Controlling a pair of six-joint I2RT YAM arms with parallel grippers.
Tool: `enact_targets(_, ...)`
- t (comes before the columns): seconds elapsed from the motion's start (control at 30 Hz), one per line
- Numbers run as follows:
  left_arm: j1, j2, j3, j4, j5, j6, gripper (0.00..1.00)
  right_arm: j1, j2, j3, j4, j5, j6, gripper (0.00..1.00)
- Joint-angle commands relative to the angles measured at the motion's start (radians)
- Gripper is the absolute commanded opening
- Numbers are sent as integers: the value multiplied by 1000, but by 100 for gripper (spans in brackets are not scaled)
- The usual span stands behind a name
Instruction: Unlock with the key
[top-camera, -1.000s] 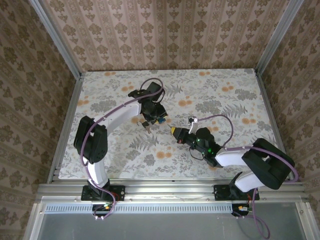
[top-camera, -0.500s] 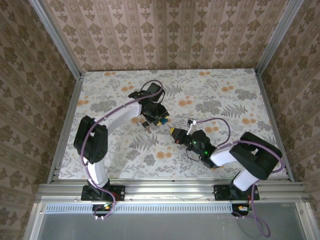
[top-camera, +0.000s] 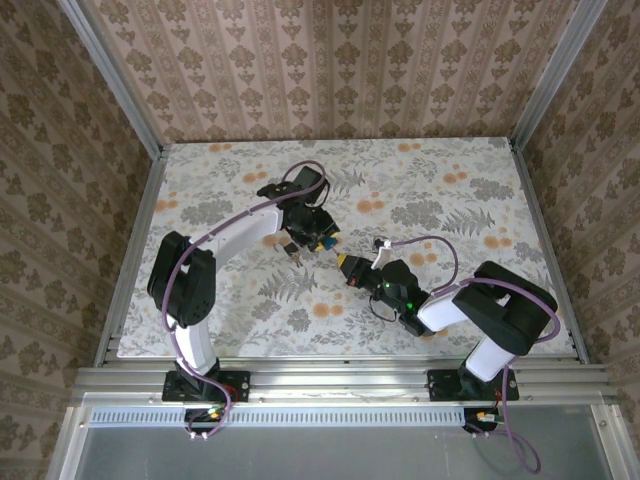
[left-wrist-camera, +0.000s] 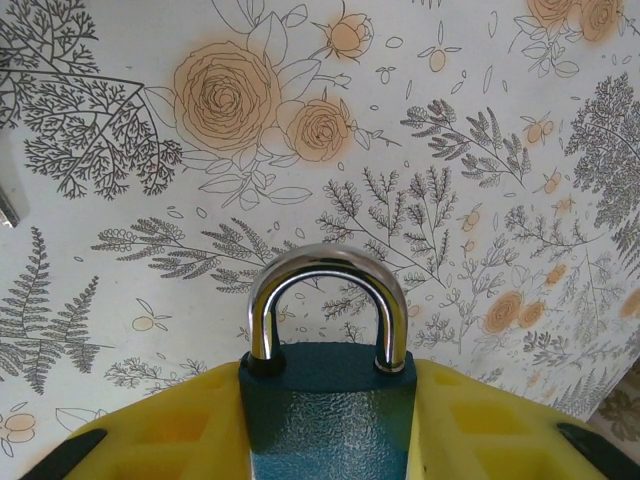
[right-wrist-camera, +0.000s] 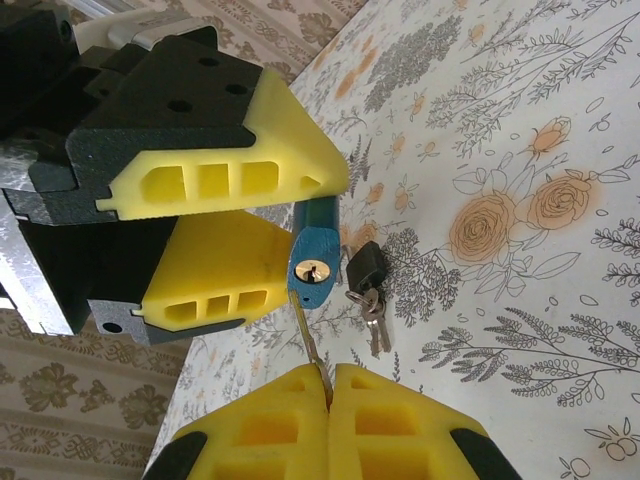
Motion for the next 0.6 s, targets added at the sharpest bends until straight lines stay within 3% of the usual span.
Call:
enact_targets(0.0, 2, -23, -13, 22, 21, -17, 42, 7, 11, 25, 35, 48, 4, 0)
enact_targets(0.57, 2, -32, -34, 42, 21, -28, 41, 16, -6, 13, 9, 81, 21, 0)
